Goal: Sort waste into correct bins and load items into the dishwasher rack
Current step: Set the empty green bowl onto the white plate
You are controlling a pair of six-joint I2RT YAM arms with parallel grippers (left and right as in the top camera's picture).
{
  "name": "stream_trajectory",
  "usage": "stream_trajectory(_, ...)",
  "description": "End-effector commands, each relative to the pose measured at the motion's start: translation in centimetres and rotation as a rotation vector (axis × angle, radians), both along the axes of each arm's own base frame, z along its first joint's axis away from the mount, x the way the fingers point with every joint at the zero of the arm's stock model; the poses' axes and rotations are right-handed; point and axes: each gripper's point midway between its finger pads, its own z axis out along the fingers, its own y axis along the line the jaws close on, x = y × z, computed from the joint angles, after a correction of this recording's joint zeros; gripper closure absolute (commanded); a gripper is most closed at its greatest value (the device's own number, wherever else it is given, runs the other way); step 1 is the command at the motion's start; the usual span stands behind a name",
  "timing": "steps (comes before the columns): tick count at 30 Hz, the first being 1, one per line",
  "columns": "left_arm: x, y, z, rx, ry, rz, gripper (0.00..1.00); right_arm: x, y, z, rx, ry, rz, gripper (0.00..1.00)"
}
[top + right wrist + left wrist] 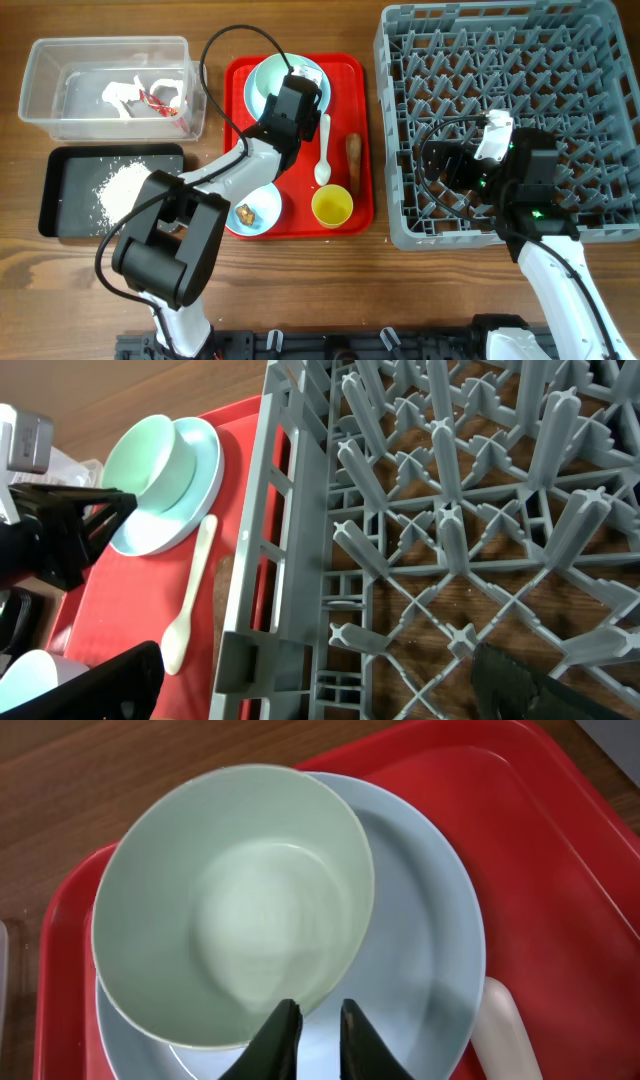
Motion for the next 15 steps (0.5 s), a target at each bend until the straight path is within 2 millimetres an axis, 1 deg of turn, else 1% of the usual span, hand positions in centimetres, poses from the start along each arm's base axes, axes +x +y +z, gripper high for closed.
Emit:
stream_trajectory(1,0.0,-0.1,-0.1,-0.002,0.007,-0.015,0.79,0.4,0.5,1.0,0.016,-0.018,0.015,0.0)
stream_trajectory(3,-0.6,-0.5,2.9,-0.049,-0.022,0.001,0.75,0.4,0.5,1.0,0.016,-0.018,0.014,0.0)
stream_trajectory(4,-1.9,-0.2,6.7,-0.122,-0.038,0.043,0.7,0.4,0.5,1.0,0.015,-0.018,0.014,0.0)
stream_trajectory(6,-4.5,0.5,10.1,-0.212,-0.013,0.095,0.64,0.4,0.5,1.0,0.016,-0.018,0.015,0.0)
stream_trajectory(7,-6.3,0.6,11.5,-0.27,0.022,0.104,0.68,0.4,0.5,1.0,0.016,-0.017,0.014,0.0)
stream_trajectory(8,-8.5,0.8,12.5,-0.328,0.081,0.113,0.74,0.4,0.5,1.0,0.016,-0.018,0.014,0.0)
stream_trajectory(9,-10.4,1.2,12.7,-0.366,0.141,0.141,0.78,0.4,0.5,1.0,0.016,-0.018,0.014,0.0)
stream_trajectory(10,-12.1,2.0,12.4,-0.387,0.202,0.192,0.8,0.4,0.5,1.0,0.016,-0.018,0.014,0.0)
stream_trajectory(11,-14.0,2.9,11.6,-0.391,0.277,0.265,0.8,0.4,0.5,1.0,0.016,-0.018,0.014,0.0)
stream_trajectory(12,-15.9,3.9,10.1,-0.36,0.367,0.326,0.79,0.4,0.5,1.0,0.016,-0.019,0.014,0.0)
stream_trajectory(14,-17.7,4.8,8.1,-0.311,0.458,0.378,0.8,0.4,0.5,1.0,0.016,-0.019,0.015,0.0)
stream_trajectory(15,-18.5,4.8,6.6,-0.29,0.506,0.386,0.8,0.4,0.5,1.0,0.016,-0.019,0.014,0.0)
